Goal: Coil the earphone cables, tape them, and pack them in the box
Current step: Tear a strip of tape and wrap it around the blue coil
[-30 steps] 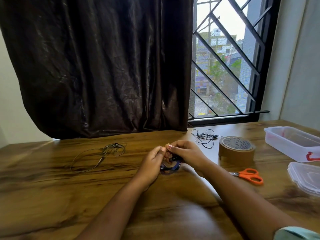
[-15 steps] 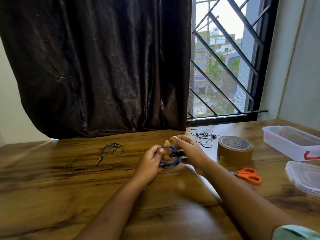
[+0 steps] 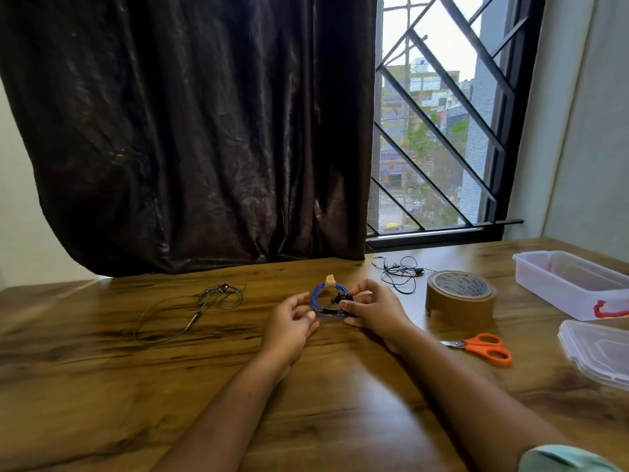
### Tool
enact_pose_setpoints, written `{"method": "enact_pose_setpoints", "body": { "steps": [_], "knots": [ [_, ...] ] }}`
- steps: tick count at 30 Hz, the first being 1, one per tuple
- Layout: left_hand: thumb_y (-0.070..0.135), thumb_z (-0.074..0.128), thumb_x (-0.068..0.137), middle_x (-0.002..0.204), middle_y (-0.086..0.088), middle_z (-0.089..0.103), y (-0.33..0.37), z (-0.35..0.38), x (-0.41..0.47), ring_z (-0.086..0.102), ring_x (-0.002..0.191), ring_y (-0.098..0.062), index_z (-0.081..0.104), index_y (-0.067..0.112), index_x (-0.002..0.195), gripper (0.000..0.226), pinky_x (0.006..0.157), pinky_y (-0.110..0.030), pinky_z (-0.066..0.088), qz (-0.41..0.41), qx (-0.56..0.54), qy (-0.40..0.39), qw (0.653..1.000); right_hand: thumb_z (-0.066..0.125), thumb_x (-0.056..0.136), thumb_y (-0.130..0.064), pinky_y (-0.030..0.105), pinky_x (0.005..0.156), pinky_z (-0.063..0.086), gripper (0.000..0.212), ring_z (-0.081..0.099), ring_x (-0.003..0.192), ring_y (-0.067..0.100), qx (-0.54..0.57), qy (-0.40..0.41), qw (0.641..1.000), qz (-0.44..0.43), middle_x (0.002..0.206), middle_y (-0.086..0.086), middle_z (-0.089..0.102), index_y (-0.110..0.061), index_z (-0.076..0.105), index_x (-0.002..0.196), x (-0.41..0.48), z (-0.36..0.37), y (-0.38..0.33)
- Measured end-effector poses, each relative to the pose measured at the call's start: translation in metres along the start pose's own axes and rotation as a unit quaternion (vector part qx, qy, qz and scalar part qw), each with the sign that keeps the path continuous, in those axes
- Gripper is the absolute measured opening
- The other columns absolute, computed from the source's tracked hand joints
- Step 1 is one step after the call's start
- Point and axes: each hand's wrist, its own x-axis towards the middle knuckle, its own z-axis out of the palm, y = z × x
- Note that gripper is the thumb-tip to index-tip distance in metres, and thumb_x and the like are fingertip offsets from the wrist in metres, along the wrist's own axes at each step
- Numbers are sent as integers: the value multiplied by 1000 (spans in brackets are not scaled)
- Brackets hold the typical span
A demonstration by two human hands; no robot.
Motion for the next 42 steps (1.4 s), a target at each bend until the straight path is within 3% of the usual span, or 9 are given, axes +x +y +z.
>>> {"method": "enact_pose_setpoints", "body": {
  "steps": [3, 7, 11, 14, 17, 19, 28, 37, 42],
  "knots": [
    [-4, 49, 91, 129, -3, 57, -5, 2, 0, 59, 101, -7, 46, 17, 135, 48, 78, -22, 53, 31, 92, -3, 995, 71, 82, -4, 25, 58, 56, 20, 69, 82, 23, -57, 24, 998, -17, 89, 12, 63, -14, 55, 91, 3, 2, 3],
    [-1, 50, 92, 134, 1, 54, -6, 3, 1, 55, 97, 1, 44, 17, 137, 49, 61, -11, 43, 61, 170, 5, 984, 72, 82, -6, 19, 51, 53, 17, 62, 67, 14, -99, 51, 993, -42, 78, 6, 61, -12, 58, 90, 6, 2, 5],
    [-3, 49, 91, 138, -1, 51, -8, 5, 2, 50, 123, -10, 44, 17, 137, 50, 73, -9, 42, 71, 214, 6, 974, 74, 80, -5, 24, 55, 54, 16, 62, 64, 15, -128, 81, 987, -55, 75, 5, 61, -13, 60, 85, 9, 1, 8],
    [0, 49, 93, 137, 0, 52, -9, 6, 2, 51, 120, -10, 46, 20, 136, 48, 74, -9, 40, 89, 265, 25, 960, 74, 78, -3, 28, 66, 56, 19, 59, 68, 16, -154, 105, 979, -77, 73, -1, 57, -16, 60, 80, 14, 2, 9],
    [1, 47, 94, 139, 1, 50, -9, 3, 3, 49, 124, -12, 48, 21, 135, 45, 84, -12, 39, 99, 294, 54, 949, 71, 80, -4, 7, 53, 40, 17, 52, 65, 8, -187, 119, 971, -91, 73, -4, 55, -17, 60, 81, 21, 5, 8],
    [3, 47, 94, 141, 1, 47, -8, 0, 3, 47, 125, -12, 47, 22, 135, 45, 88, -16, 41, 101, 319, 69, 940, 69, 82, -4, 5, 48, 37, 15, 49, 62, 5, -201, 123, 968, -93, 72, -4, 54, -16, 60, 83, 28, 7, 7],
    [9, 50, 94, 143, 4, 44, -9, -5, 9, 45, 127, -12, 46, 26, 135, 45, 100, -29, 46, 108, 368, 77, 920, 71, 81, -8, 17, 54, 35, 15, 49, 64, 8, -233, 149, 957, -85, 76, 0, 57, -17, 60, 84, 61, 20, 11],
    [10, 52, 93, 143, 3, 44, -7, -7, 8, 46, 127, -15, 48, 25, 134, 44, 102, -31, 44, 114, 378, 75, 916, 60, 88, -10, 30, 88, 44, 19, 59, 104, 26, -267, 192, 939, -96, 107, 10, 66, -11, 66, 107, 59, 11, 13],
    [10, 52, 93, 142, 3, 45, -6, -9, 6, 40, 131, -13, 48, 25, 134, 44, 105, -26, 36, 130, 382, 52, 913, 49, 92, -20, 41, 113, 22, 47, 28, 136, 33, -525, 190, 829, -36, 146, 14, 36, -24, 44, 138, 50, -25, 13]
  ]
}}
